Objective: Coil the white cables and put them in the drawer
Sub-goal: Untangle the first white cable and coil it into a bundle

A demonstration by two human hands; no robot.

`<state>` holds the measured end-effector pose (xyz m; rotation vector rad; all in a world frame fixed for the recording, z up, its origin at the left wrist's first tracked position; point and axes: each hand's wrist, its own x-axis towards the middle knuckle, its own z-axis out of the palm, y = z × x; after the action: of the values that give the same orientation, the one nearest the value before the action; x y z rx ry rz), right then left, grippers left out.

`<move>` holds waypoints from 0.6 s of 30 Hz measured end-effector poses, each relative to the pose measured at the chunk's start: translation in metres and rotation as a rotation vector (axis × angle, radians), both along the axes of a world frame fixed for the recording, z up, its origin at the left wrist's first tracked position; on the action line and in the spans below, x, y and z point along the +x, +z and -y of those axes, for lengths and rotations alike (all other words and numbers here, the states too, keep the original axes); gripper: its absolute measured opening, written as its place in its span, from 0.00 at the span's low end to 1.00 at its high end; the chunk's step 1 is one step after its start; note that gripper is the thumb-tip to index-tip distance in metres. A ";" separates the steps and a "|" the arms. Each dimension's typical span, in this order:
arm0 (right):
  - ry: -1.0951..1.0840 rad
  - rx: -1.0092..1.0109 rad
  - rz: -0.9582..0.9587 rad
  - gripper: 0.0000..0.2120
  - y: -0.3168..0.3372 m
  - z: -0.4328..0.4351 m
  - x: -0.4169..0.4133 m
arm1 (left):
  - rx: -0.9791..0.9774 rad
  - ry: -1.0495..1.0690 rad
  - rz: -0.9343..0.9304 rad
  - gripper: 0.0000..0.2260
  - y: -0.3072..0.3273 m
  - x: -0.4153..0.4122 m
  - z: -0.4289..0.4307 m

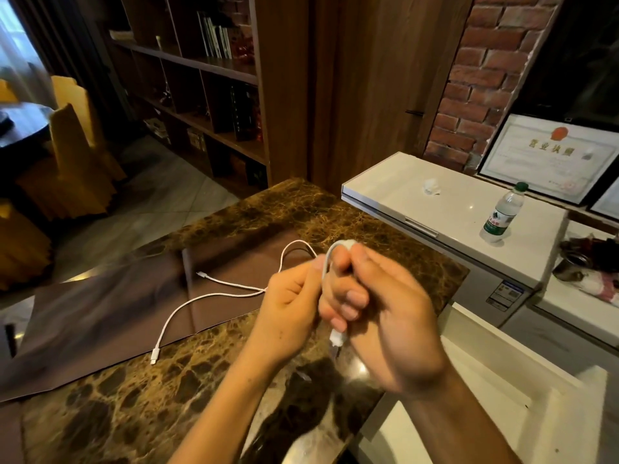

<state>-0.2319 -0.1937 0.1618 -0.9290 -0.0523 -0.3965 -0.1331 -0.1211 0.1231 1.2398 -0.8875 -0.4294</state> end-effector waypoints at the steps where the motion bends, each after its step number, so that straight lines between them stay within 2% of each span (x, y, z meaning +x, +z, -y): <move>1: 0.004 0.019 0.013 0.12 0.003 0.005 0.001 | -0.009 0.013 0.011 0.20 -0.002 -0.005 0.000; 5: 0.006 0.036 0.011 0.12 0.011 0.017 0.005 | -0.027 0.081 0.091 0.21 -0.009 -0.012 -0.001; 9: -0.031 0.080 0.004 0.13 0.014 0.025 0.014 | 0.065 0.145 0.153 0.16 -0.016 -0.019 -0.001; 13: -0.090 0.113 -0.005 0.13 0.012 0.030 0.024 | 0.163 0.121 0.151 0.17 -0.029 -0.024 -0.003; 18: -0.211 0.003 -0.045 0.13 0.007 0.036 0.031 | 0.238 0.122 0.235 0.15 -0.022 -0.039 -0.014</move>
<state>-0.2005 -0.2297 0.1692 -0.9437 0.0884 -0.5703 -0.1717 -0.1070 0.1015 1.5785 -0.9725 -0.3019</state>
